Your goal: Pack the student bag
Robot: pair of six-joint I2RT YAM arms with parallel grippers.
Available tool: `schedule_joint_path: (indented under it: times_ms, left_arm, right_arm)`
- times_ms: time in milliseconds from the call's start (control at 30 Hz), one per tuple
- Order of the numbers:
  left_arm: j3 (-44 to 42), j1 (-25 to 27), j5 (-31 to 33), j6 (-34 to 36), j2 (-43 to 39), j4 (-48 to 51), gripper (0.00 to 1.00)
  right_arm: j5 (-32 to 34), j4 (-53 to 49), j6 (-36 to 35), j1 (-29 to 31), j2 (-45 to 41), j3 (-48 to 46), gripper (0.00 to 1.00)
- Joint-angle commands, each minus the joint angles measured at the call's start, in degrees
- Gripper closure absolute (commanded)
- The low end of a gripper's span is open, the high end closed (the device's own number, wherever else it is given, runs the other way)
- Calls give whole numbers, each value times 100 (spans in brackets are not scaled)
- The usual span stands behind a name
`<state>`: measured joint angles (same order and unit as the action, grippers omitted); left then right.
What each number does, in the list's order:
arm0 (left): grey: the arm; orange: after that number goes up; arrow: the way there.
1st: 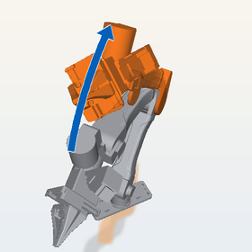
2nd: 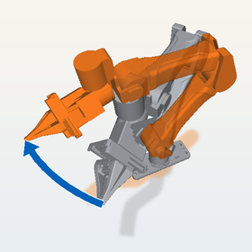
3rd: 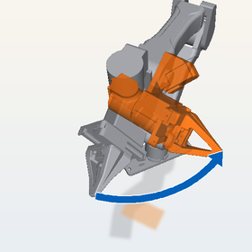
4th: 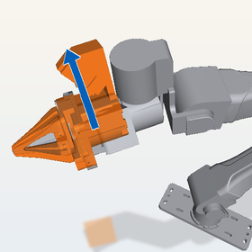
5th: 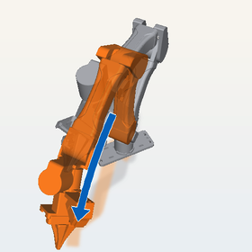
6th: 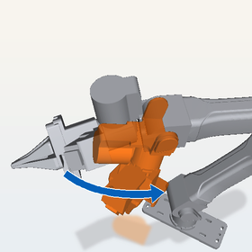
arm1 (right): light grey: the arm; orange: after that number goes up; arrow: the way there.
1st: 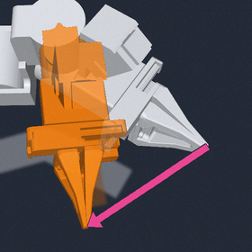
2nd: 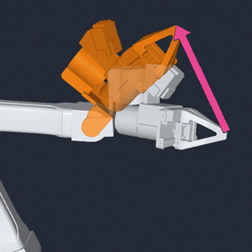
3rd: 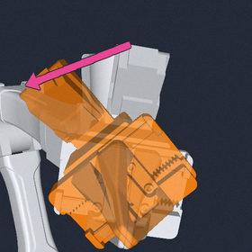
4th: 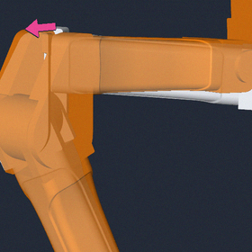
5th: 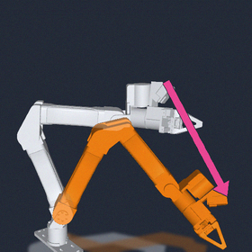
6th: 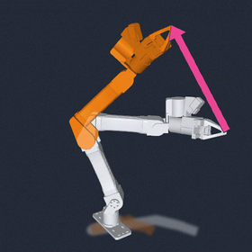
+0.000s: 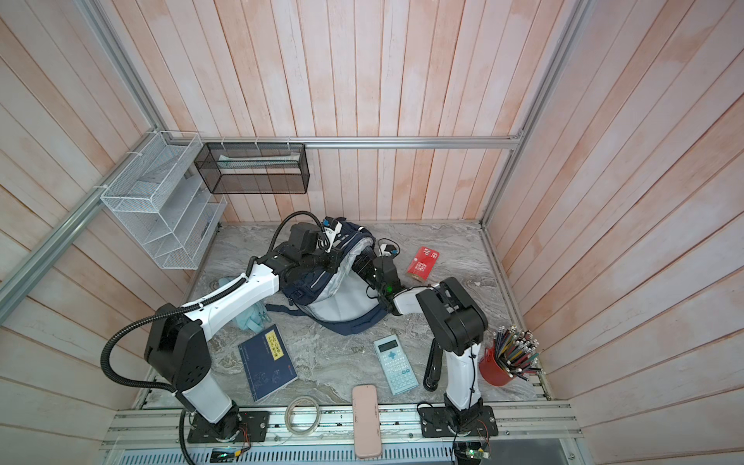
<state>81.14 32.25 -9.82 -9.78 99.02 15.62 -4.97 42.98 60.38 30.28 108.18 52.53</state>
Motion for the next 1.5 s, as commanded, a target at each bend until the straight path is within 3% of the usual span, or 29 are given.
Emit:
schedule_joint_path:
  times_ms: [0, 133, 233, 333, 433, 467, 633, 800, 967, 1067, 1233, 1333, 1467]
  left_arm:
    - [56, -79, -62, -239, 202, -585, 100]
    - [-74, -70, -192, -412, 233, -716, 99]
    - [-278, -70, -206, -510, 83, -791, 83]
    - [-486, -70, -288, -594, -120, -834, 74]
    - [-705, -70, -409, -747, -362, -815, 50]
    - [-826, -70, -431, -822, -512, -820, 43]
    - [-1868, -103, -188, -1483, -1617, -730, 2]
    - [-3215, -290, 413, -2710, -2951, 4, 0]
    - [-3933, -149, 1758, -3485, -3934, 1618, 0]
    - [-4111, 51, 2101, -3895, -4181, 2289, 0]
    - [-4767, 77, 2426, -4845, -4951, 2603, 0]
    - [-4794, 72, 2799, -5279, -4893, 3147, 0]
    - [-4873, 54, 3263, -6382, -4585, 4139, 0]
  right_arm:
    - [-438, -1025, -967, -114, -758, -551, 32]
    - [-479, -1759, -1997, -63, -1890, -1152, 35]
    - [57, -2157, -2553, 49, -2838, -1684, 33]
    - [365, -2629, -2813, 81, -3546, -1983, 30]
    - [270, -3024, -3093, 100, -3933, -2003, 25]
    - [182, -3158, -3200, 122, -4010, -1974, 5]
    - [-255, -3287, -3624, 514, -3965, -1808, 3]
    - [-544, -3459, -3712, 1100, -3177, -1211, 3]
    - [-974, -3315, -3819, 1665, -2196, -701, 2]
    - [-1053, -3582, -3903, 1822, -1581, -232, 2]
    - [-1265, -3211, -3875, 2114, -1251, -44, 3]
    - [-1460, -3178, -3831, 2234, -957, 220, 3]
    - [-1688, -3112, -3831, 2445, -515, 539, 5]
